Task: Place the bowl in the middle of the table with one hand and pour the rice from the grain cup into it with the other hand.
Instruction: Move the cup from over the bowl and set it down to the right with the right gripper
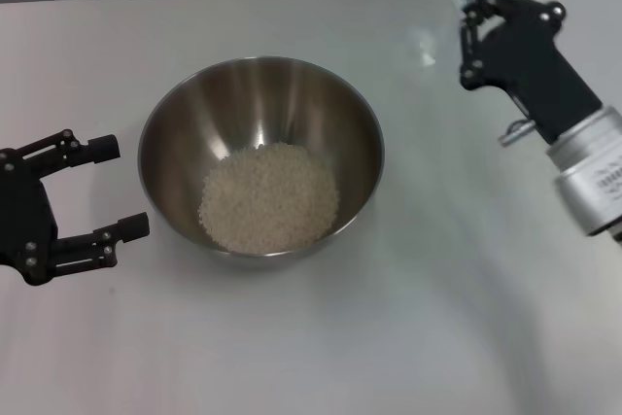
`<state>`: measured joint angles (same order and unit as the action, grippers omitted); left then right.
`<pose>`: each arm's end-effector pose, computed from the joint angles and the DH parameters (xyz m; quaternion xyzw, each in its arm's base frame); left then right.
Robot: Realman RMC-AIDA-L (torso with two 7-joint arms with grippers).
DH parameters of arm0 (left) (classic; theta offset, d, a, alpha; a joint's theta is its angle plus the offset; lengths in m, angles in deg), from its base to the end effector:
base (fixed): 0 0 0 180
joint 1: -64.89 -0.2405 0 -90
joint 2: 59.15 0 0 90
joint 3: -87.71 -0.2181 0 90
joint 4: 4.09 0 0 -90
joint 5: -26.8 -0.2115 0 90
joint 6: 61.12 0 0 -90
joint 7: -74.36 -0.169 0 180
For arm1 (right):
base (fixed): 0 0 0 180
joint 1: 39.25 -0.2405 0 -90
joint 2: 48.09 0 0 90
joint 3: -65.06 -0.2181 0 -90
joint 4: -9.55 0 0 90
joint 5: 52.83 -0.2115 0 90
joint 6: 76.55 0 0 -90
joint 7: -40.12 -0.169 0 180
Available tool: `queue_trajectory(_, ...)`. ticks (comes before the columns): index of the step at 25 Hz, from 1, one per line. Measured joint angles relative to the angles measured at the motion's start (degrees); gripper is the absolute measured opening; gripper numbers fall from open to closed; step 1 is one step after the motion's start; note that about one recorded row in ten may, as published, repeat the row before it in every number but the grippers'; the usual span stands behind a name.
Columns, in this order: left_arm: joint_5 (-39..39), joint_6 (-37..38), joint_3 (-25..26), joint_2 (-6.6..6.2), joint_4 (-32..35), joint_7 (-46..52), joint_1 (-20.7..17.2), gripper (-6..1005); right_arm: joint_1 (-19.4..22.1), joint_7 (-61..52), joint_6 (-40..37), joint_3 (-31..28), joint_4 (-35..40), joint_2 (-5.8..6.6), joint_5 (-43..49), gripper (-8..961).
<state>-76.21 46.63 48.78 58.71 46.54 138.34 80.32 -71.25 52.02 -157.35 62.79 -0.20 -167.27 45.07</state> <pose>-0.2378 0.2578 0.0602 -0.9360 -0.0546 -0.3019 0.1724 0.2205 0.3354 -0.0278 -0.7654 -0.0158 0.2965 0.5710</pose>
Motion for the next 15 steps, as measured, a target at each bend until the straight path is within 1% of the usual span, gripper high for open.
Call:
queue_trajectory(3, -0.06, 0.00, 0.00, 0.00, 0.00, 0.00, 0.04, 827, 1.87, -10.02, 0.89, -0.01, 2.60, 0.01, 0.08, 17)
queue_trajectory(5, -0.10, 0.00, 0.00, -0.01, 0.00, 0.00, 0.17, 827, 2.98, -12.94, 1.77, -0.11, 3.38, 0.01, 0.10, 17)
queue_trajectory(9, -0.19, -0.36, 0.00, -0.19, -0.11, 0.00, 0.59, 827, 4.91, -15.83, 5.15, -0.17, 3.71, 0.00, 0.13, 17)
queue_trajectory(15, -0.34, -1.59, -0.04, -0.24, -0.50, 0.00, 0.88, 827, 6.45, -18.14, 9.12, -0.24, 3.17, -0.17, 0.14, 17)
